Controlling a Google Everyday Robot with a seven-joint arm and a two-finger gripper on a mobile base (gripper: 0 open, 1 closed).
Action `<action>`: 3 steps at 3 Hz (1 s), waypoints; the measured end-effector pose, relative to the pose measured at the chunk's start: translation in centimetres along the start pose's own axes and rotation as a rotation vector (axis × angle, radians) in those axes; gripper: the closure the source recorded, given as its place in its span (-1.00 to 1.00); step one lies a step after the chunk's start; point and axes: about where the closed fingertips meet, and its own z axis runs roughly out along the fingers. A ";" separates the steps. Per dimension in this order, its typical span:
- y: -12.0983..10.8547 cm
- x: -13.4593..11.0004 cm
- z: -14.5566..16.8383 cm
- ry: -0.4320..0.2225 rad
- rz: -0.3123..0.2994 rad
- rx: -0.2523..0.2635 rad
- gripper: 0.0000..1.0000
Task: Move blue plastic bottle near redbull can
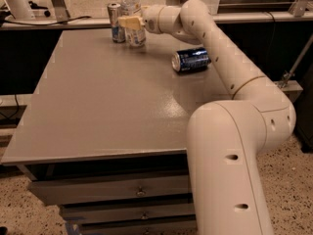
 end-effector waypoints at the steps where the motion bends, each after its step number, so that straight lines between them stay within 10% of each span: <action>1: -0.1 0.2 -0.5 0.008 0.006 0.005 -1.00; 3: -0.2 -1.3 -3.2 -0.015 -0.011 0.027 -1.00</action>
Offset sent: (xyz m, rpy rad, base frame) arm -0.0041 -0.0170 -0.0003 -0.0078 0.0104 -0.0218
